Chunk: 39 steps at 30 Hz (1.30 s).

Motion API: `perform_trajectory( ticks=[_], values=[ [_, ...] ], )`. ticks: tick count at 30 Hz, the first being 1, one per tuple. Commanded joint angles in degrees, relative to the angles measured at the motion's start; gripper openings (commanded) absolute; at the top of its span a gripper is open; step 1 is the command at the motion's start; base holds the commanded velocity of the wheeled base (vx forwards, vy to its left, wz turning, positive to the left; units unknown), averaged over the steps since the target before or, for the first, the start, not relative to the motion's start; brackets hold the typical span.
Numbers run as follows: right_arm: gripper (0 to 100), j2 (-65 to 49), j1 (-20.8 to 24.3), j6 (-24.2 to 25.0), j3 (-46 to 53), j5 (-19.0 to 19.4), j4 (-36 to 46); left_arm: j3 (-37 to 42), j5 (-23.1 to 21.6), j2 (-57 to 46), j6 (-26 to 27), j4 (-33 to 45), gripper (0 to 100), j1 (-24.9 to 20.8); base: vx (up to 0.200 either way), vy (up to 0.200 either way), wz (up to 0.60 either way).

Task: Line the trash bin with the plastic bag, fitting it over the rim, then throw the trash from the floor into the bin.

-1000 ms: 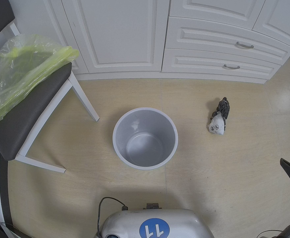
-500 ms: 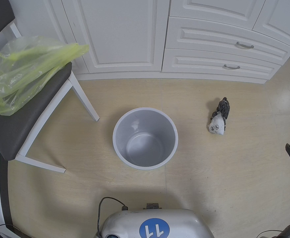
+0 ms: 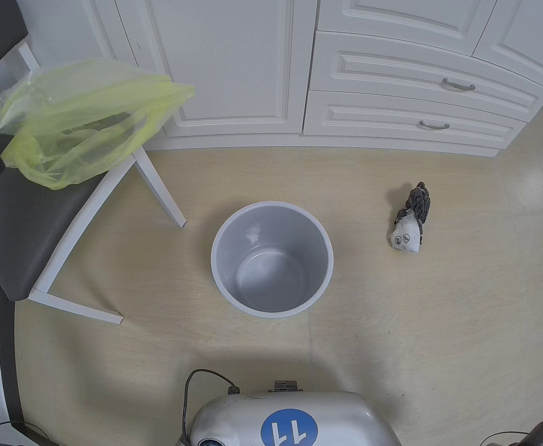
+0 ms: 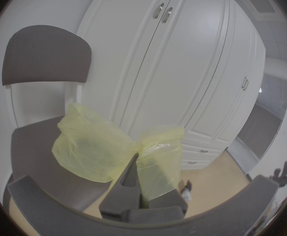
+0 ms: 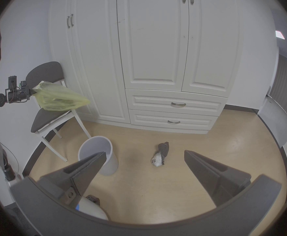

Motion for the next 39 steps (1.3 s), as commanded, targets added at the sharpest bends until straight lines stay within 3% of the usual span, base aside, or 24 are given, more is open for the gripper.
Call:
perform_trajectory(
  ticks=[1, 6, 11, 12, 14, 17, 19, 20, 26, 35, 39],
  values=[
    [100, 0.13, 2.04, 1.53, -0.89, -0.42, -0.38, -10.35, 12.0, -3.71, -3.81, 9.38, 0, -18.46, 0.0, 0.0, 0.0],
    [100, 1.72, 2.21, 3.55, -2.21, -0.51, -1.26, -9.03, 11.91, -2.92, -3.73, 8.68, 0, -18.72, 0.0, 0.0, 0.0],
    [100, 5.5, 7.14, 6.18, -7.13, -0.51, -1.79, -6.13, 11.39, -3.98, -3.2, 8.68, 0, -18.9, 0.0, 0.0, 0.0],
    [100, 7.96, 10.12, 7.06, -9.51, -1.48, -1.88, -6.39, 11.03, -4.86, -2.23, 8.59, 0, -19.43, 0.0, 0.0, 0.0],
    [100, 9.1, 11.35, 7.77, -10.47, -2.36, -1.88, -6.48, 10.77, -5.3, -1.88, 8.59, 0, -20.22, 0.0, 0.0, 0.0],
    [100, 13.76, 19.7, 14.01, -11.35, -6.66, -6.1, -7.1, 11.21, -7.84, -0.3, 8.59, 0, -29.45, 0.0, 0.0, 0.0],
    [100, 14.46, 21.46, 15.24, -11.09, -7.63, -7.5, -6.83, 11.56, -8.02, 0.41, 8.59, 0, -31.03, 0.0, 0.0, 0.0],
    [100, 17.18, 23.92, 16.47, -11.18, -9.83, -10.23, -5.87, 14.37, -8.28, 1.46, 8.5, 0, -32.96, 0.0, 0.0, 0.0],
    [100, 18.77, 29.72, 15.76, -10.03, -14.05, -11.1, -5.6, 16.22, -8.81, 3.13, 4.46, 0, -33.14, 0.0, 0.0, 0.0],
    [100, 25.8, 33.24, 19.28, -9.42, -15.01, -15.5, -5.78, 15.96, -12.85, 4.98, 3.76, 0, -33.23, 0.0, 0.0, 0.0],
    [100, 28.08, 34.38, 19.28, -9.33, -19.06, -18.58, -5.34, 15.96, -13.03, 6.82, 3.58, 0, -36.74, 0.0, 0.0, 0.0]
  ],
)
